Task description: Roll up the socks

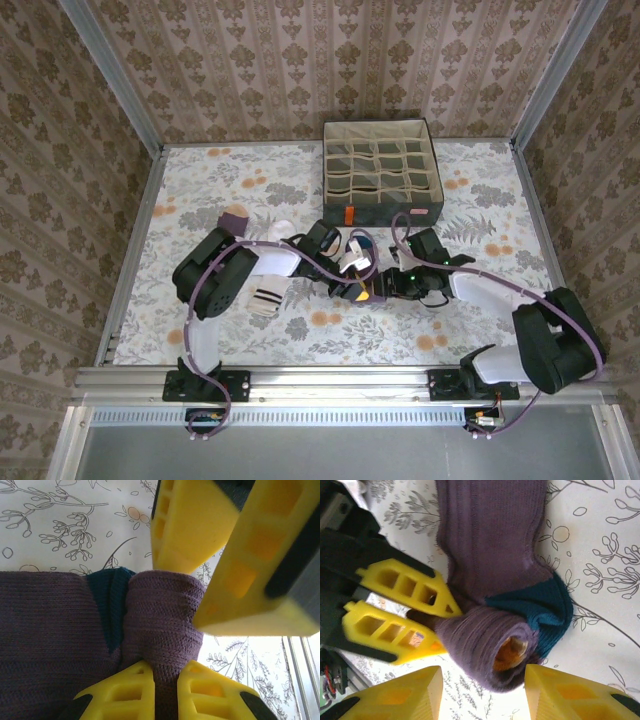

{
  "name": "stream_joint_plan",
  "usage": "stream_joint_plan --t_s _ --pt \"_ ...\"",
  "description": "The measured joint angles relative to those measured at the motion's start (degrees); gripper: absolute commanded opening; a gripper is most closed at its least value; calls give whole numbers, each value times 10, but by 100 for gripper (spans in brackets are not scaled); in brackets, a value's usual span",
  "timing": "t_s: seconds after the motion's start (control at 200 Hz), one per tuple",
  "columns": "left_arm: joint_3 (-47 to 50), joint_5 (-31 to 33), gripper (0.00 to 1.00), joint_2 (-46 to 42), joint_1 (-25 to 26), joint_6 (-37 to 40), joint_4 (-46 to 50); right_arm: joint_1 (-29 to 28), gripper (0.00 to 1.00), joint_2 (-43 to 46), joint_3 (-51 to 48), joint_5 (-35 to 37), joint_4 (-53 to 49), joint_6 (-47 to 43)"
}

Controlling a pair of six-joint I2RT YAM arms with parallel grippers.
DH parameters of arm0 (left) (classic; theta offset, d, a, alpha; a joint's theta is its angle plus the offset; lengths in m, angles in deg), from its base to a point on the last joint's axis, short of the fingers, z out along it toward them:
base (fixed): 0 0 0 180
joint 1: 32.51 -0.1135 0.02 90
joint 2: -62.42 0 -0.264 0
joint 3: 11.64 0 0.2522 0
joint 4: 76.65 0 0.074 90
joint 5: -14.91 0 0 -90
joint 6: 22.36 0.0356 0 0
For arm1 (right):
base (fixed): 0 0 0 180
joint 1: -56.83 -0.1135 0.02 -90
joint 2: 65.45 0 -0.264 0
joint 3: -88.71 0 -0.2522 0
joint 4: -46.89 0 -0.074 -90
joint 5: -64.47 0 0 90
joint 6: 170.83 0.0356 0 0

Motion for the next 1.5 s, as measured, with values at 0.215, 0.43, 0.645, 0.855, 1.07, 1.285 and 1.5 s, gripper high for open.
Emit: stream_joint_plan --t_s 0.215,0.43,0.645,0.855,1.07,1.285,1.5 --pt "-12 -5 4 7 0 -2 20 -8 33 -43 5 -16 28 0" --pt "-27 17 17 6 6 15 55 -7 7 -53 9 -26 29 4" --pt "47 87 26 -67 21 66 8 -6 4 -61 9 -30 24 16" --pt "179 200 30 -199 47 127 -75 -2 3 -79 24 -40 5 17" --pt "252 360 36 -257 150 226 -170 -1 3 -92 44 -41 -21 17" --pt "243 449 38 -205 175 282 -214 -1 2 -102 55 -44 -36 15" --pt "208 483 30 -145 176 293 -238 3 3 -105 56 -46 -38 15"
